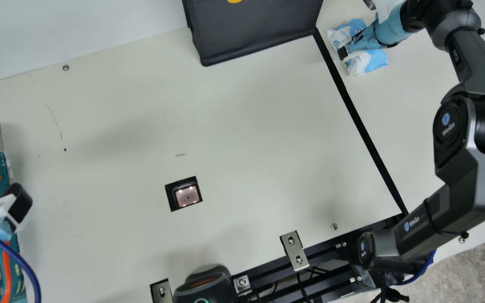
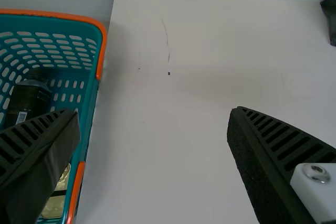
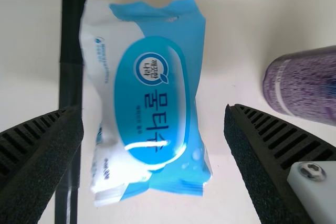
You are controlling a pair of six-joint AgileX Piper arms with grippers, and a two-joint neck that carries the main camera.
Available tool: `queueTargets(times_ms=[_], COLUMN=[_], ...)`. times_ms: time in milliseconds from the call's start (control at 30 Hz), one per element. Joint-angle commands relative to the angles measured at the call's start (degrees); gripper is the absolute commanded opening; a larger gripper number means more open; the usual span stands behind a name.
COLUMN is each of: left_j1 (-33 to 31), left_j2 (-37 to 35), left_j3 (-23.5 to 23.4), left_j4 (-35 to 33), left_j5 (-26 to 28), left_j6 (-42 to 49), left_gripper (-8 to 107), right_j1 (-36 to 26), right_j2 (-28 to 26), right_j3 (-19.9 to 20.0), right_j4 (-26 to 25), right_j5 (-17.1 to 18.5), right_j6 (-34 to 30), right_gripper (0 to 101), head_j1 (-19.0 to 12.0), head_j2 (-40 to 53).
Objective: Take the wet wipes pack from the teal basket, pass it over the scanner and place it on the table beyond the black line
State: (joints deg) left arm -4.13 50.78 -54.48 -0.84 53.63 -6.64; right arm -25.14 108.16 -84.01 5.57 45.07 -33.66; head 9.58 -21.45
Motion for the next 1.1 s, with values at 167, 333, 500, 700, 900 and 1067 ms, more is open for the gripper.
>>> queueTargets(times_ms=[167, 333, 500, 700, 900, 1067], left_j1=[0.0, 0.0, 0.0, 0.0, 0.2, 1.0], left_j2=[0.0, 0.0, 0.0, 0.0, -0.5, -2.8], left_j3=[0.0, 0.0, 0.0, 0.0, -0.9, -5.5], left_j4=[0.0, 0.0, 0.0, 0.0, 0.0, -0.2], left_j5=[0.0, 0.0, 0.0, 0.0, 1.0, 6.0], left_j6=[0.0, 0.0, 0.0, 0.0, 0.4, 2.5], left_gripper=[90, 90, 90, 90, 90, 90], right_j1=[2.4, 3.9, 4.6, 5.6, 7.3, 10.3], right_j2=[-8.1, -14.3, -20.8, -29.6, -34.3, -39.3], right_j3=[2.4, 4.7, 7.3, 11.1, 13.4, 13.5], right_j4=[-2.1, -2.6, -1.7, 0.1, 1.1, -0.1], right_j5=[-0.3, 0.7, 2.5, 5.2, 8.1, 10.7], right_j6=[2.2, 3.8, 5.1, 6.5, 8.0, 12.1], right_gripper=[95, 95, 95, 95, 95, 95], head_j1=[-1.7, -1.7, -1.7, -1.7, -1.7, -1.7], head_j2=[-0.1, -0.1, -0.1, -0.1, 1.2, 7.9])
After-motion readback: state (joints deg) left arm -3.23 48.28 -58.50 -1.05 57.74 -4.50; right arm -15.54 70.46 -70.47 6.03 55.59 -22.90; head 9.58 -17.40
